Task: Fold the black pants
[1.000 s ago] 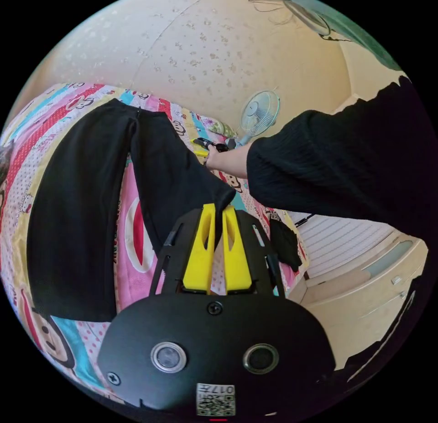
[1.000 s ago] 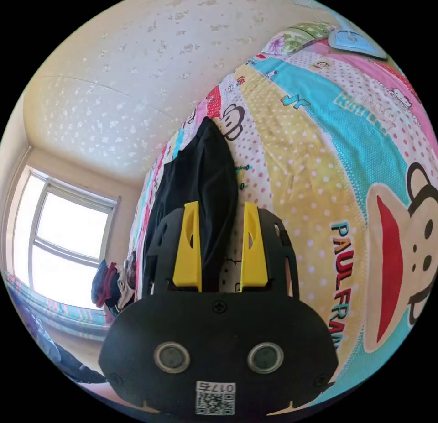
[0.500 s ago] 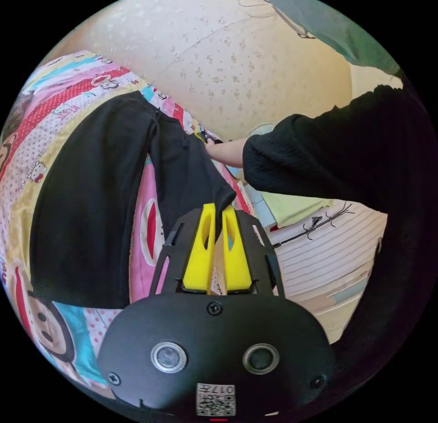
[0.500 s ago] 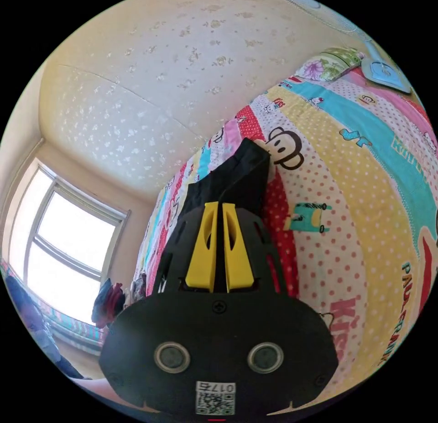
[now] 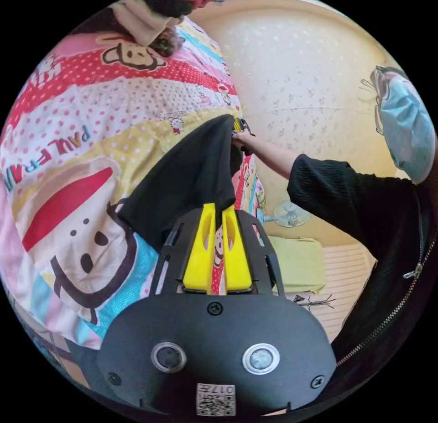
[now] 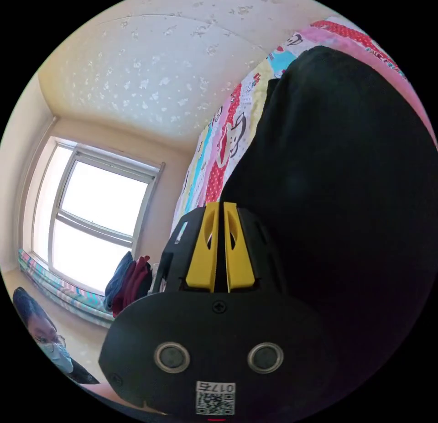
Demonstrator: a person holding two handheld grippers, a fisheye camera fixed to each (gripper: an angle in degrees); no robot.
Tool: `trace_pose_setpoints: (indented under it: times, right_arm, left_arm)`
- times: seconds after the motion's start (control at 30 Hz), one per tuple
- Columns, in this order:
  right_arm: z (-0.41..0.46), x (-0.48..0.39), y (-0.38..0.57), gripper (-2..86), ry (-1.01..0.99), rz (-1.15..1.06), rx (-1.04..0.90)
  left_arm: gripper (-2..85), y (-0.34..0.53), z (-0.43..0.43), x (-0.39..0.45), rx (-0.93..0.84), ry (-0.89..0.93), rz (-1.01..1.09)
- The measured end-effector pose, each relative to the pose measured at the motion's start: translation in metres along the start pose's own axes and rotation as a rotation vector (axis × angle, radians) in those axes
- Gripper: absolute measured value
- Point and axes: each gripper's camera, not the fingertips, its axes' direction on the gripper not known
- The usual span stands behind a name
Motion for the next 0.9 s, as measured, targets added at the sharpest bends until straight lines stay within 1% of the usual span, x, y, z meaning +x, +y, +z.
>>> trace_pose_setpoints:
  times: [0.1, 0.17, 0.27, 0.33, 0.4, 0.47, 0.53, 0.6, 0.63, 0.7, 0.77, 0.8, 0.83, 0.9]
  right_arm:
    - [-0.001, 0.034, 0.016, 3.5, -0.151, 0.061, 0.112]
    - [-0.007, 0.041, 0.012, 4.2, -0.195, 0.056, 0.107]
    - [-0.01, 0.028, -0.004, 6.1, -0.246, -0.039, -0.103]
    - [-0.014, -0.001, -0.001, 7.0, -0.203, -0.185, -0.365]
    - [-0.03, -0.023, 0.018, 7.2, -0.224, -0.259, -0.497]
    - [-0.055, -0.04, 0.047, 7.2, -0.266, -0.282, -0.563]
    - [-0.096, -0.051, 0.103, 7.4, -0.282, -0.277, -0.627]
    - [-0.126, -0.047, 0.151, 7.6, -0.257, -0.25, -0.666]
    - [-0.145, -0.039, 0.185, 7.7, -0.208, -0.224, -0.677]
    - [-0.171, -0.017, 0.238, 7.9, -0.111, -0.169, -0.654]
    - [-0.192, 0.009, 0.288, 7.9, -0.068, -0.046, -0.61]
    - [-0.205, 0.024, 0.318, 7.9, -0.07, 0.046, -0.545]
    - [-0.216, 0.035, 0.345, 8.0, -0.07, 0.12, -0.476]
    - [-0.224, 0.044, 0.375, 8.3, -0.056, 0.178, -0.384]
  left_arm:
    - [2.1, -0.003, 0.005, -0.054, 0.029, 0.067, -0.135]
    - [3.2, -0.006, 0.008, -0.094, 0.064, 0.168, -0.238]
    - [7.4, -0.011, 0.007, -0.125, 0.044, 0.184, -0.301]
    - [9.1, -0.016, 0.003, -0.127, 0.006, 0.172, -0.239]
    - [10.5, -0.023, -0.005, -0.117, -0.02, 0.123, -0.152]
    - [11.2, -0.034, -0.017, -0.096, -0.066, 0.07, -0.014]
    - [11.2, -0.042, -0.026, -0.075, -0.064, -0.011, 0.104]
    - [11.3, -0.051, -0.029, -0.055, -0.054, -0.083, 0.218]
    - [11.3, -0.059, -0.024, -0.046, -0.059, -0.122, 0.281]
    - [11.4, -0.073, -0.006, -0.045, -0.107, -0.172, 0.304]
    - [11.4, -0.09, 0.031, -0.056, -0.221, -0.187, 0.346]
    - [11.3, -0.095, 0.041, -0.061, -0.263, -0.181, 0.339]
    - [11.3, -0.103, 0.06, -0.071, -0.357, -0.156, 0.299]
    - [10.0, -0.113, 0.074, -0.077, -0.401, -0.135, 0.26]
